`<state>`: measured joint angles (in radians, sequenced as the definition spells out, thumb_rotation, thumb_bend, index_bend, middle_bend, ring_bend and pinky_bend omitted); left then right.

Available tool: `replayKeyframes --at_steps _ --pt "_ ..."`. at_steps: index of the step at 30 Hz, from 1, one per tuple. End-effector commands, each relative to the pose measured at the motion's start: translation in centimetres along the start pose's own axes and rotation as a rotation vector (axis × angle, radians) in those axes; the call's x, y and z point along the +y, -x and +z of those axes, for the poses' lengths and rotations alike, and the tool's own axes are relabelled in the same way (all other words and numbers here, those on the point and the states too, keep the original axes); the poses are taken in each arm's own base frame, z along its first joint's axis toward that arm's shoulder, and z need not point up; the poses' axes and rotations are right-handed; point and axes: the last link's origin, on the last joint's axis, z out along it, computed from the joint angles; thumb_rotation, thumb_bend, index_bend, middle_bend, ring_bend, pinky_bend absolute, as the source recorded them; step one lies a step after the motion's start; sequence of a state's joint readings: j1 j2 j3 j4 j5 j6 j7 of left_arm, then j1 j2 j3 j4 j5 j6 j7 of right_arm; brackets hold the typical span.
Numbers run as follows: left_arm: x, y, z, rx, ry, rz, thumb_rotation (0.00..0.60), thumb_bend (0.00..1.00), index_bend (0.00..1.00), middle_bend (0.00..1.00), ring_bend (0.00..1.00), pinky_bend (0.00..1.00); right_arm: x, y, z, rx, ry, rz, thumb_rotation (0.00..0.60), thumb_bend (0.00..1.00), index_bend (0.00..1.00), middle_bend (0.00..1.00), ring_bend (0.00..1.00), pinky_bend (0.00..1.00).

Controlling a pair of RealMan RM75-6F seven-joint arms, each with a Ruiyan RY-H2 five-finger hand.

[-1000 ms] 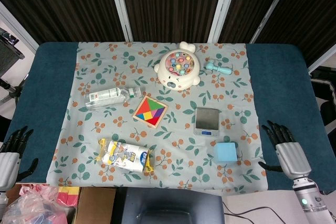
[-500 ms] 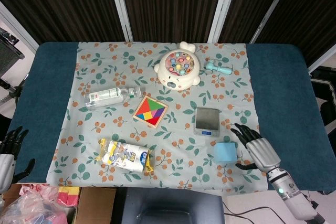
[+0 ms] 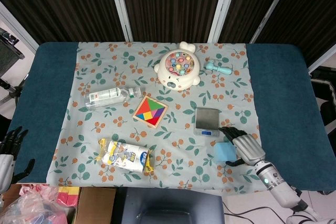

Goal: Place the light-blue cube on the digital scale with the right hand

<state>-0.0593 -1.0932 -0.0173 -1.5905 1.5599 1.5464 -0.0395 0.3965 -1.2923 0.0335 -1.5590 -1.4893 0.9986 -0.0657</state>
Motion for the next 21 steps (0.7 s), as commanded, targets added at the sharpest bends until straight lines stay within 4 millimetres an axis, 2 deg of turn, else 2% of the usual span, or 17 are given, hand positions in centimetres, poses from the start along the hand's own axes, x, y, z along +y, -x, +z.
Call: replayKeyframes --at_steps 1,4,6,8,9,11,13,16,21 --pt "0.0 0.0 0.0 0.0 0.001 0.0 0.6 0.37 0.05 0.0 0.02 0.25 -0.1 0.3 0.5 -0.014 -0.007 0.014 0.6 0.13 0.26 0.26 0.22 0.41" --pt "0.0 0.0 0.0 -0.002 0.001 0.0 0.6 0.37 0.05 0.0 0.02 0.25 -0.2 0.6 0.8 -0.014 -0.012 0.016 0.6 0.13 0.35 0.32 0.3 0.47" --pt "0.0 0.0 0.0 -0.002 0.002 0.0 0.6 0.37 0.05 0.0 0.02 0.25 -0.1 0.8 1.0 -0.01 -0.011 0.006 0.6 0.13 0.43 0.37 0.37 0.54" --pt "0.0 0.0 -0.1 -0.002 0.003 0.0 0.6 0.36 0.05 0.0 0.02 0.25 -0.1 1.0 1.1 -0.005 -0.007 -0.001 0.6 0.15 0.56 0.47 0.49 0.63" --pt "0.1 0.0 -0.1 -0.002 0.003 0.0 0.6 0.36 0.05 0.0 0.02 0.25 0.0 1.1 1.1 -0.002 -0.001 -0.01 0.6 0.18 0.6 0.5 0.53 0.67" --pt "0.1 0.1 -0.1 -0.001 0.004 0.0 0.6 0.36 0.05 0.0 0.02 0.25 0.1 1.2 1.2 0.01 0.011 -0.022 0.6 0.32 0.72 0.6 0.63 0.75" --pt "0.1 0.1 -0.1 -0.002 0.004 0.001 0.6 0.36 0.05 0.0 0.02 0.25 0.1 1.1 1.3 0.025 0.019 -0.026 0.6 0.4 0.78 0.65 0.68 0.79" --pt "0.1 0.1 -0.1 -0.004 0.006 0.002 0.6 0.37 0.05 0.0 0.02 0.25 0.1 0.7 1.4 0.068 0.028 -0.012 0.6 0.43 0.81 0.67 0.7 0.81" --pt "0.2 0.2 -0.1 -0.006 0.01 0.005 0.6 0.37 0.05 0.0 0.02 0.25 0.2 -1.1 2.1 0.175 0.042 0.025 0.6 0.43 0.81 0.67 0.7 0.81"
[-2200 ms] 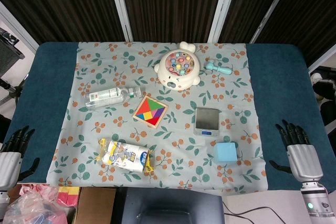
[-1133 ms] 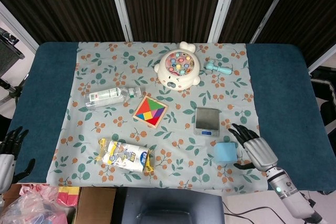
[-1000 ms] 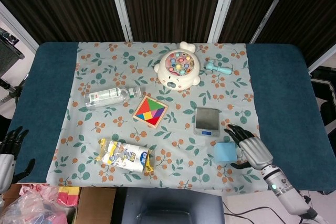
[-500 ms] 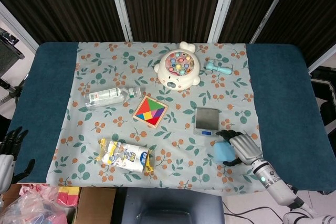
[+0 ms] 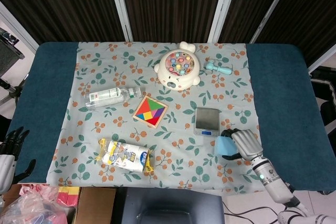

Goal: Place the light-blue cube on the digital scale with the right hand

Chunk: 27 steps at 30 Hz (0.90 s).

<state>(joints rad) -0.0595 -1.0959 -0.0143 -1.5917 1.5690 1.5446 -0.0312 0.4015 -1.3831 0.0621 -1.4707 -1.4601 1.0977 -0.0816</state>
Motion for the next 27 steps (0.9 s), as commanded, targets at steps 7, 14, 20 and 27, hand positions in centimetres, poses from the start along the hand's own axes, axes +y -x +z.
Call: replayKeyframes --at_steps 7,14,20,27 --pt "0.1 0.1 0.1 -0.005 0.003 0.006 0.6 0.37 0.05 0.0 0.02 0.25 0.2 -3.0 3.2 0.141 0.031 0.055 0.6 0.43 0.8 0.67 0.69 0.8" --pt "0.2 0.2 0.1 -0.009 0.003 0.01 0.6 0.36 0.05 0.0 0.02 0.25 0.0 -3.4 7.0 0.146 0.049 0.062 0.6 0.43 0.79 0.67 0.66 0.77" --pt "0.1 0.2 0.1 -0.01 -0.001 0.009 0.6 0.37 0.05 0.0 0.02 0.25 0.1 -2.9 9.8 0.147 0.078 0.069 0.6 0.43 0.74 0.67 0.62 0.74" --pt "0.2 0.3 0.2 -0.013 0.0 0.012 0.6 0.36 0.05 0.0 0.02 0.25 -0.4 -2.4 10.9 0.117 0.049 0.111 0.6 0.43 0.52 0.5 0.44 0.62"
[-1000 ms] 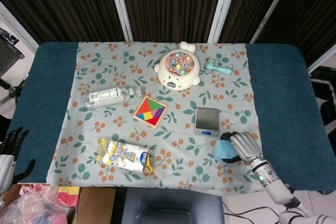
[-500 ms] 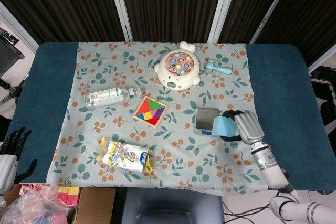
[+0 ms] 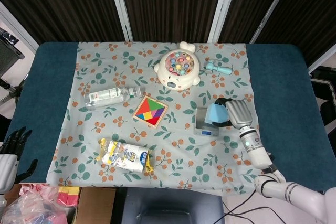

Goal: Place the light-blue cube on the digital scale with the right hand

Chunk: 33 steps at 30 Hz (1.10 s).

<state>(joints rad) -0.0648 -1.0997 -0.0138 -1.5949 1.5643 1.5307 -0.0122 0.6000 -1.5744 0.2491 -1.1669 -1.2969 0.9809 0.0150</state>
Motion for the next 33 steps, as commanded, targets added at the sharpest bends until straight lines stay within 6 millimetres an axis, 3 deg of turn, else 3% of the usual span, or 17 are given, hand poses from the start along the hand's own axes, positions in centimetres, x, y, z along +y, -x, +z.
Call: replayKeyframes --at_steps 1,6,9,11,17,22,28,33 --pt "0.0 0.0 0.0 -0.001 0.0 0.0 0.6 0.36 0.05 0.0 0.02 0.25 -0.5 0.3 0.5 -0.02 -0.022 0.024 0.6 0.43 0.49 0.47 0.41 0.6" --pt "0.0 0.0 0.1 -0.001 0.0 -0.001 0.6 0.37 0.05 0.0 0.02 0.25 -0.5 0.5 0.3 -0.056 -0.03 0.028 0.6 0.39 0.33 0.32 0.24 0.46" --pt "0.0 0.0 0.0 -0.001 0.001 -0.001 0.6 0.37 0.05 0.0 0.02 0.25 -0.2 0.5 -0.2 -0.113 -0.022 0.007 0.6 0.33 0.1 0.11 0.06 0.32" --pt "0.0 0.0 0.0 -0.002 0.003 -0.001 0.6 0.37 0.05 0.0 0.02 0.25 -0.3 0.3 -0.6 -0.123 -0.024 0.002 0.6 0.31 0.01 0.02 0.0 0.27" --pt "0.1 0.1 0.1 -0.008 0.006 0.003 0.6 0.36 0.05 0.0 0.02 0.25 -0.5 -0.5 -2.1 -0.122 -0.044 0.013 0.6 0.29 0.0 0.0 0.0 0.26" --pt "0.0 0.1 0.1 -0.004 -0.001 0.003 0.6 0.37 0.05 0.0 0.02 0.25 -0.3 -2.4 -4.6 -0.063 -0.077 0.025 0.6 0.28 0.0 0.0 0.0 0.24" --pt "0.0 0.2 0.3 -0.004 -0.003 0.009 0.6 0.37 0.05 0.0 0.02 0.25 1.3 -5.6 -10.9 0.071 -0.045 -0.075 0.6 0.28 0.0 0.0 0.0 0.23" --pt "-0.1 0.2 0.5 -0.005 -0.014 0.014 0.6 0.37 0.06 0.0 0.02 0.25 3.8 -7.0 -16.9 0.161 0.139 -0.221 0.6 0.28 0.0 0.0 0.0 0.21"
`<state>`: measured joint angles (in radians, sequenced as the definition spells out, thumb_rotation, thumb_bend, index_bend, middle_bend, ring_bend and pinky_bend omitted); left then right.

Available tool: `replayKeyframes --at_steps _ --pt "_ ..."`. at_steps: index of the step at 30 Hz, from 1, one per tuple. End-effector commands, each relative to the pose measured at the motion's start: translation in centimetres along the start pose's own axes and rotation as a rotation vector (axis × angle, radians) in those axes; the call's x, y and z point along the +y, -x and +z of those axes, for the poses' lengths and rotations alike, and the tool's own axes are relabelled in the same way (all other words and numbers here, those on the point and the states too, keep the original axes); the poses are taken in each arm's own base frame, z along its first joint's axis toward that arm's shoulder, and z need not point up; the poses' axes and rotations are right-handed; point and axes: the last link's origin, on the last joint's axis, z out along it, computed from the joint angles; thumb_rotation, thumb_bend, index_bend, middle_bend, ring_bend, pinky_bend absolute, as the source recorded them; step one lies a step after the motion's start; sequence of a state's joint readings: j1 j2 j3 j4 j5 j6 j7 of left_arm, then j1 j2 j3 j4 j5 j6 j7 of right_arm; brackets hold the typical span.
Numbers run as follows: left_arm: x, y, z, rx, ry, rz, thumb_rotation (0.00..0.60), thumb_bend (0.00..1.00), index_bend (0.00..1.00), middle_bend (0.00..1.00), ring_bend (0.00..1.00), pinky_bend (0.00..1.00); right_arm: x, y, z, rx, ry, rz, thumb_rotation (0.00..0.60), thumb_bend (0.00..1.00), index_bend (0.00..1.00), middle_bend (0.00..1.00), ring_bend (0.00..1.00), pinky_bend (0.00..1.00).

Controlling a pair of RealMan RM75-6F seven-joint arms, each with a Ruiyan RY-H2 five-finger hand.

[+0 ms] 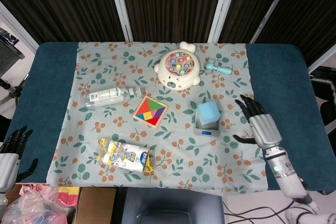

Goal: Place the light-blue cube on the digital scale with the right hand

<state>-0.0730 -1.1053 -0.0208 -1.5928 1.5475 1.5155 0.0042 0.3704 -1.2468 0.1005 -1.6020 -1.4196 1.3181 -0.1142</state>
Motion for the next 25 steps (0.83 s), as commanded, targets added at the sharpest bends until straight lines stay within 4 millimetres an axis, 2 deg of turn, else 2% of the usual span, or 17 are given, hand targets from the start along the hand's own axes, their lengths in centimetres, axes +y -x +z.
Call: replayKeyframes --at_steps 1,6,11,25 --pt "-0.1 0.0 0.1 -0.001 -0.007 0.003 0.6 0.37 0.06 0.0 0.02 0.25 2.4 -1.7 -5.8 0.05 0.175 -0.142 0.6 0.28 0.0 0.0 0.0 0.21" --pt "-0.1 0.1 0.0 -0.003 -0.018 0.004 0.6 0.37 0.05 0.0 0.02 0.25 4.9 -1.4 -8.4 0.105 0.335 -0.117 0.6 0.28 0.0 0.0 0.0 0.16" --pt "-0.1 0.1 0.1 -0.002 -0.031 0.012 0.6 0.36 0.06 0.0 0.02 0.26 6.3 -0.3 -8.8 0.098 0.375 -0.085 0.6 0.28 0.0 0.0 0.0 0.15" --pt "0.1 0.3 0.4 -0.012 -0.033 0.022 0.6 0.37 0.06 0.0 0.02 0.27 6.0 0.4 -8.8 0.053 0.317 -0.126 0.6 0.28 0.0 0.0 0.0 0.15"
